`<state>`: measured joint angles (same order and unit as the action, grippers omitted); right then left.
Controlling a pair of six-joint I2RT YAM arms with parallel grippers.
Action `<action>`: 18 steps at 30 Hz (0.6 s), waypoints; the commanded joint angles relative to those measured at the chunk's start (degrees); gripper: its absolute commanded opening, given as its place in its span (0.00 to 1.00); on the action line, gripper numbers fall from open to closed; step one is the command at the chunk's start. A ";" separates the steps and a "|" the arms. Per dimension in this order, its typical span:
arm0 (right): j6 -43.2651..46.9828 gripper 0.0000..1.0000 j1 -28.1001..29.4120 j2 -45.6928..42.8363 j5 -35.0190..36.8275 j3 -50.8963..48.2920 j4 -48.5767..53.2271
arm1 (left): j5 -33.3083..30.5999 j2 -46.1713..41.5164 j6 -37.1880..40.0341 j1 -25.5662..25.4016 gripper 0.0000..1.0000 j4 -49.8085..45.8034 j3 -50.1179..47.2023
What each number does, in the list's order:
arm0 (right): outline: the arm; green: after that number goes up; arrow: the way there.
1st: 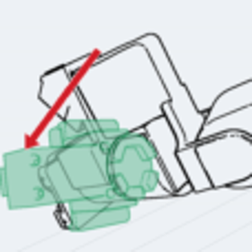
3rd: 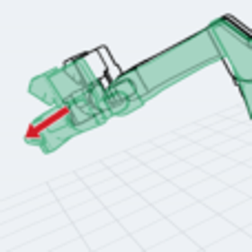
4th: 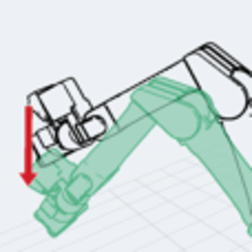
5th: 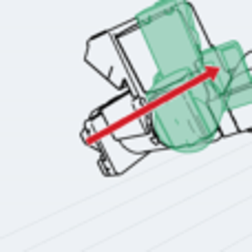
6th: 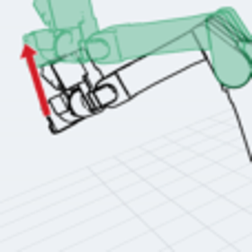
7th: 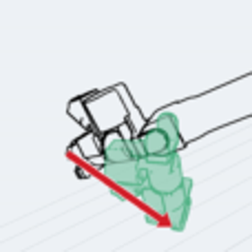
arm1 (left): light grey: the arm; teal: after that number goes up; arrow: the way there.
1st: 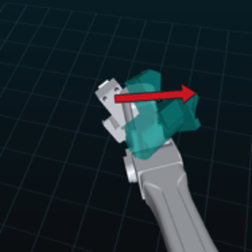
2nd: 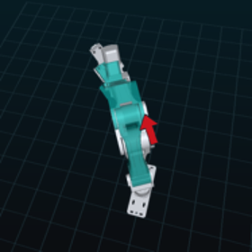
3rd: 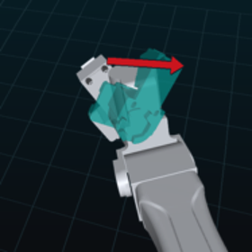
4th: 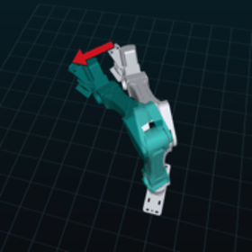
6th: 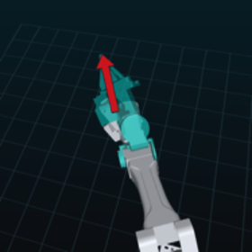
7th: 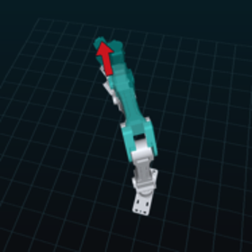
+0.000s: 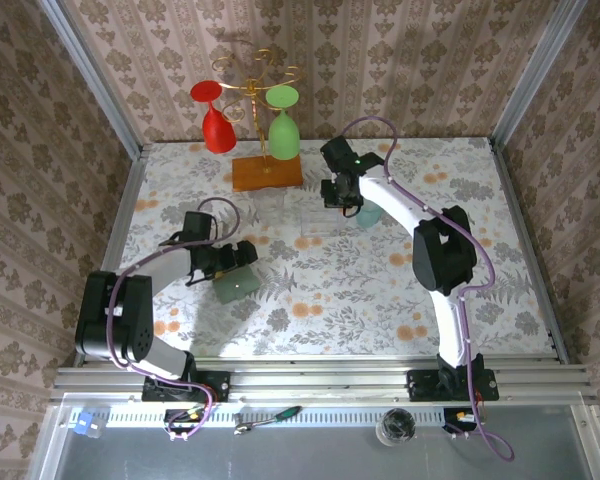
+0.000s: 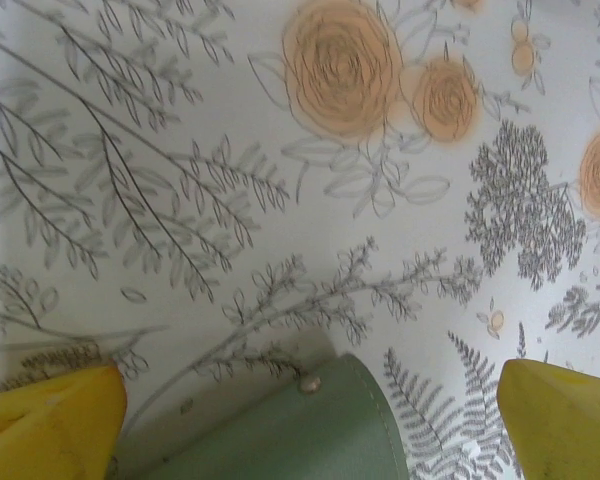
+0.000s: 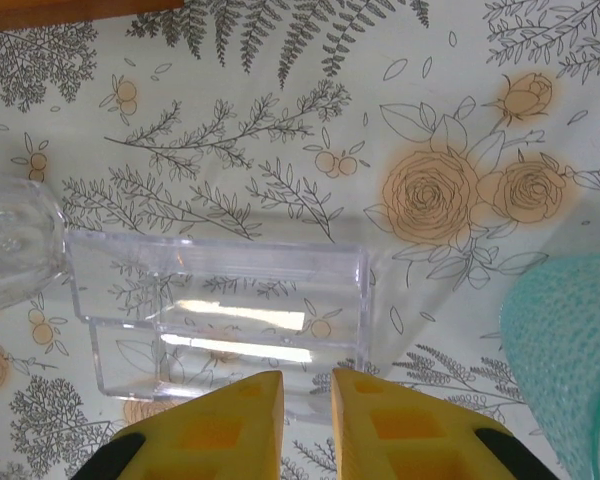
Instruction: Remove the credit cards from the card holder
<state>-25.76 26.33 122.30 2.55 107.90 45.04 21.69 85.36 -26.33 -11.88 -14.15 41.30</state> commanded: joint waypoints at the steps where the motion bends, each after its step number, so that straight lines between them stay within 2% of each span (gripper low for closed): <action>1: -0.83 0.20 0.30 -3.43 -0.79 -1.51 -0.19 | -0.75 -1.99 0.65 -1.74 0.97 -7.38 -0.29; 10: -0.97 0.21 0.32 -6.85 -1.40 -6.18 -2.54 | -4.14 -5.43 -1.51 -6.64 0.98 -11.98 -2.16; 14: -1.16 0.21 0.39 -8.26 -1.75 -8.76 -3.86 | -6.01 -6.09 -2.93 -10.51 0.98 -13.10 -2.25; 18: -1.31 0.21 0.38 -9.59 -2.08 -11.14 -5.01 | -10.50 -5.18 -3.51 -16.05 0.98 -16.39 0.10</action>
<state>-25.96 26.33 115.39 1.43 98.06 41.32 14.90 80.18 -28.36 -24.75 -25.85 39.70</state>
